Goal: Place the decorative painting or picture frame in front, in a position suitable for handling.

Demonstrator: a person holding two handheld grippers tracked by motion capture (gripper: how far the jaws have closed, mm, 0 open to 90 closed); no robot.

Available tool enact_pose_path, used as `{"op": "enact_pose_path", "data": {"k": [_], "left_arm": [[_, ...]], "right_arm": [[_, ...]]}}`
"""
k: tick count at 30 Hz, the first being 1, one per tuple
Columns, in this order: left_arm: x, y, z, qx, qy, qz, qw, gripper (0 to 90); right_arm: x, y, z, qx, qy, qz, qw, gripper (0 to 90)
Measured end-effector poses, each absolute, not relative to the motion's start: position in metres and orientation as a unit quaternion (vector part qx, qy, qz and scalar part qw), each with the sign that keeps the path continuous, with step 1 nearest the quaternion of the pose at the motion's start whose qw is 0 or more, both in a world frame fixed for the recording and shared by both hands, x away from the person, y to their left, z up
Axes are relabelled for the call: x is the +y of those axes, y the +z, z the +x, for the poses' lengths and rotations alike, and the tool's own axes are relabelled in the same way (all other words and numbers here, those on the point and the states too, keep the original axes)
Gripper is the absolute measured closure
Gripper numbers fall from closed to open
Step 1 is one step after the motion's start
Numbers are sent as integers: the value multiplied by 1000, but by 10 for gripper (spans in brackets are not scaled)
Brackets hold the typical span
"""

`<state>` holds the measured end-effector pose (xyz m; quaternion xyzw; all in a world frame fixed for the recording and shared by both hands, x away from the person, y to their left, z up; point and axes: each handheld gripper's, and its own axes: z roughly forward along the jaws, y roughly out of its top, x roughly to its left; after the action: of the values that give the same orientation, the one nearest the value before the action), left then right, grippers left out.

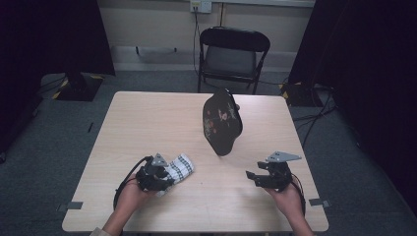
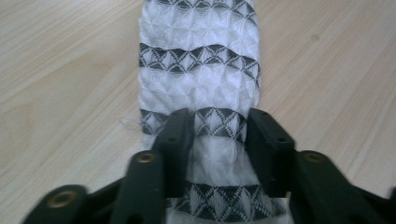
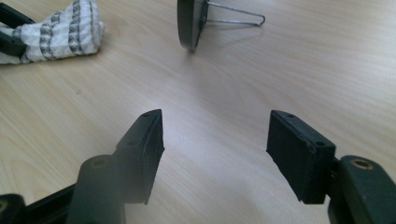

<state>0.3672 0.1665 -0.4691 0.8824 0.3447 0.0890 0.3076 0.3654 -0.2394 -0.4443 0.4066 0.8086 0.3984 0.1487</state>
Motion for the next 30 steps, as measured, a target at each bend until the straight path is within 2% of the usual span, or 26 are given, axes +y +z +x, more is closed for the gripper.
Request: {"op": "enact_pose_path", "data": {"k": [4, 8, 30], "left_arm": [[165, -471, 367, 339, 97, 882, 313, 416], [166, -471, 367, 337, 96, 882, 314, 361], [172, -467, 365, 340, 97, 881, 315, 314]], "right_arm": [[-232, -434, 370, 813, 397, 396, 156, 355], [-226, -421, 378, 814, 402, 390, 156, 353], [-198, -361, 421, 834, 390, 360, 154, 344]]}}
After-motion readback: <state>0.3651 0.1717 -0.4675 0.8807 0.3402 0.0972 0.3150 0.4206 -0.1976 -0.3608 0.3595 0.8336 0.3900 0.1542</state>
